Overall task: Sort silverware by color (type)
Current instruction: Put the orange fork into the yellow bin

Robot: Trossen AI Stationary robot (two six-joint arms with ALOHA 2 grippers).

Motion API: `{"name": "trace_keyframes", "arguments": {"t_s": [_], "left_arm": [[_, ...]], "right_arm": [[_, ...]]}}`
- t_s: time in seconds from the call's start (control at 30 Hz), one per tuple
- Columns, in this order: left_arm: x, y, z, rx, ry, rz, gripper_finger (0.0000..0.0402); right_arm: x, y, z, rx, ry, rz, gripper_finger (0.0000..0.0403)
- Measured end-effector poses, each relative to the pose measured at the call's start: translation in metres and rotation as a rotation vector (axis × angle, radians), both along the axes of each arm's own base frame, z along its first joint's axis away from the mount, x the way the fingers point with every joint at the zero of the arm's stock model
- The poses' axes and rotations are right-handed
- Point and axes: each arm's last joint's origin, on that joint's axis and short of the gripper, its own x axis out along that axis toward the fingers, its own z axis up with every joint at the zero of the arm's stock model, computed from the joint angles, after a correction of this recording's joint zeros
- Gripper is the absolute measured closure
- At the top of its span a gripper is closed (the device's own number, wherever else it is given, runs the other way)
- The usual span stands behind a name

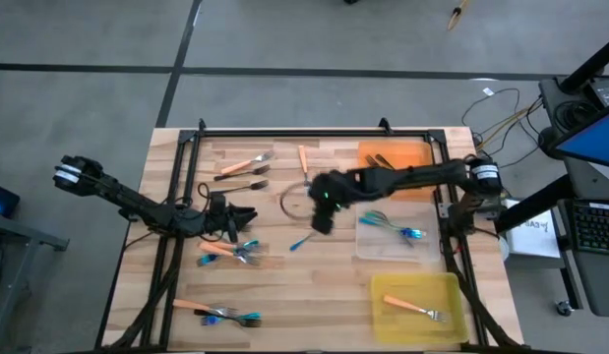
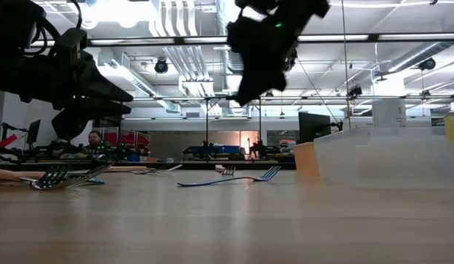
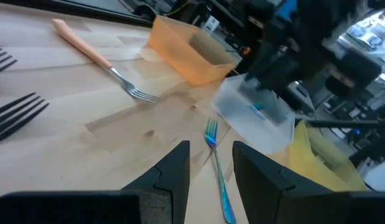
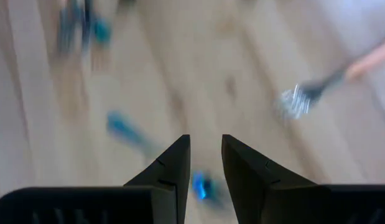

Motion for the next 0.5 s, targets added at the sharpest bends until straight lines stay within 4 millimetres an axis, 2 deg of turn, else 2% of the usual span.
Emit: {"name": "trace_keyframes", "arguments": {"t_s": [0.13, 0.37, 0.5], "left_arm": [[0.000, 0.001, 0.001, 0.000, -0.015, 0.030, 0.0299], [0.000, 0.001, 0.001, 0.000, -0.018, 0.031, 0.0299], [0.000, 0.001, 0.001, 0.014, -0.012, 0.028, 0.0299]], "right_arm": [[0.021, -0.027, -0.011, -0.061, -0.125, -0.068, 0.0321], [0.035, -0.093, -0.049, -0.076, -0.132, -0.408, 0.0307], [0.043, -0.116, -0.063, -0.009, -0.127, -0.490, 0.0290]]}}
